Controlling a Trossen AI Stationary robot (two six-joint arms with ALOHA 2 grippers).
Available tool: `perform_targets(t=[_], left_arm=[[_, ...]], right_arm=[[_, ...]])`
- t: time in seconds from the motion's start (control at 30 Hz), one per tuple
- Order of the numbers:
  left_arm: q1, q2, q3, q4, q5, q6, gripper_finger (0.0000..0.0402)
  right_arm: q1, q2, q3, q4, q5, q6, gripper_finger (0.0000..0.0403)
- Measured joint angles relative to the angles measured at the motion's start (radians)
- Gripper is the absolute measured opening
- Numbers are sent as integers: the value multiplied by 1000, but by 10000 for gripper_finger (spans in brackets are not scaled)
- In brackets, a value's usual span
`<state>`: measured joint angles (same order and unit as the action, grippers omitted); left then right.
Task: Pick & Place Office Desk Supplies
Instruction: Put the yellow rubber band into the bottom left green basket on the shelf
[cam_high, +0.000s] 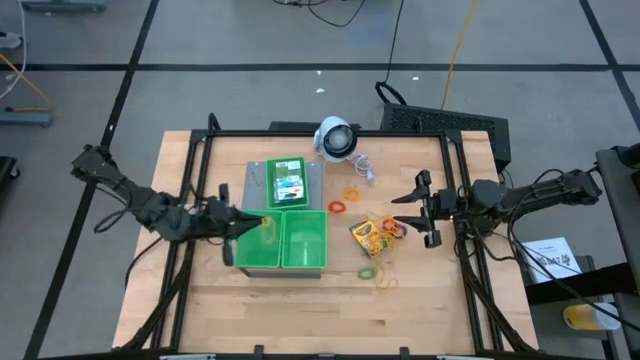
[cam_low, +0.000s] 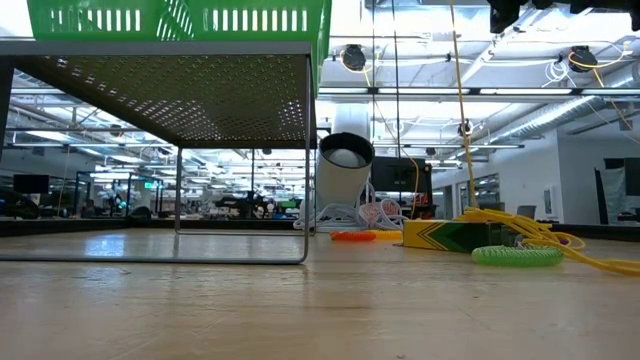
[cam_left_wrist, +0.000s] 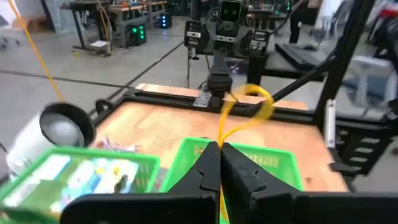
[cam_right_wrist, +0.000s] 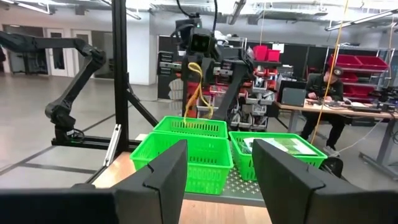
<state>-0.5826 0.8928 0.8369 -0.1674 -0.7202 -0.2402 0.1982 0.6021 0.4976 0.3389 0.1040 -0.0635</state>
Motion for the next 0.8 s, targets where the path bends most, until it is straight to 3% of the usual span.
perform_targets(t=[0.27, 0.47, 0.8], left_arm=[[-49, -38, -74, -76, -22, -187, 3], [-46, -34, -74, -92, -16, -218, 11], [-46, -48, -74, -101, -22, -169, 129]], right_arm=[[0, 2, 0, 0, 0, 0, 169], [0, 3, 0, 0, 0, 0, 169], [0, 3, 0, -19, 0, 7, 169]])
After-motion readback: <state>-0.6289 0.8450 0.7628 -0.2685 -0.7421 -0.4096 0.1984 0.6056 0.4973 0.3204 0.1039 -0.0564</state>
